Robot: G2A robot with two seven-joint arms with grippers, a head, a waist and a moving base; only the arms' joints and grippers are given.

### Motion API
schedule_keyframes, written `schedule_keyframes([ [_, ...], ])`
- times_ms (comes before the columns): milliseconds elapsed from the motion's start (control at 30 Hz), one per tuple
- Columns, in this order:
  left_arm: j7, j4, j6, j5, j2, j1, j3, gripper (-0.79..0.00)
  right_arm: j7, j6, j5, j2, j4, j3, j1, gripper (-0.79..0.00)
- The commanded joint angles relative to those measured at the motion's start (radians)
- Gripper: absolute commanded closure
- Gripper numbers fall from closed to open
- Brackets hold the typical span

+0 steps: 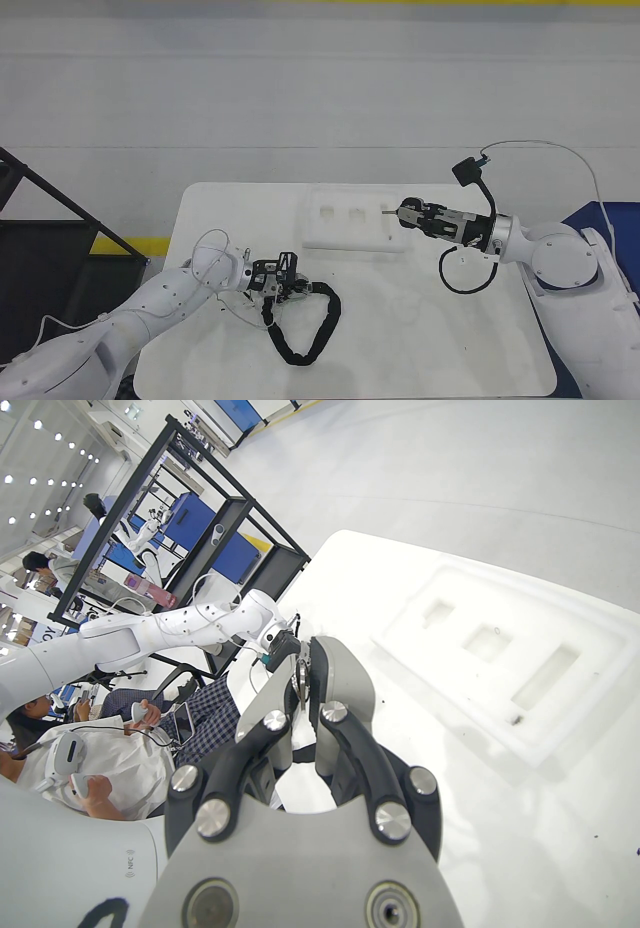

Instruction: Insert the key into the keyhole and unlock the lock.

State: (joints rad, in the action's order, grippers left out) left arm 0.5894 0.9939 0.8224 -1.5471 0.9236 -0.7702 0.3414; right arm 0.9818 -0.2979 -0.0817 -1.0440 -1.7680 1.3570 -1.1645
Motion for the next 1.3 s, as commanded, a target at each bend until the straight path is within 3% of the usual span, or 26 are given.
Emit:
schedule_keyframes([
  [0,-0.005,0.006,0.008,0.003,-0.003,-0.002,0.010,0.000,0.000,0.000,0.000,0.000,0.000,0.000,0.000,0.000],
  [367,0.027,0.142,0.064,0.023,-0.057,-0.027,0.106,0.000,0.000,0.000,0.000,0.000,0.000,0.000,0.000,0.000],
  [733,0.019,0.381,0.099,0.066,-0.147,-0.096,0.276,0.000,0.002,0.000,-0.002,0.000,-0.006,-0.009,-0.006,0.000],
  [833,-0.013,0.449,0.113,0.091,-0.164,-0.116,0.321,0.000,0.062,0.023,-0.012,0.002,-0.020,-0.040,0.003,0.000],
  [1267,-0.173,0.687,0.082,0.192,-0.189,-0.157,0.457,0.000,0.170,0.115,0.033,0.009,-0.120,-0.083,0.026,0.000],
])
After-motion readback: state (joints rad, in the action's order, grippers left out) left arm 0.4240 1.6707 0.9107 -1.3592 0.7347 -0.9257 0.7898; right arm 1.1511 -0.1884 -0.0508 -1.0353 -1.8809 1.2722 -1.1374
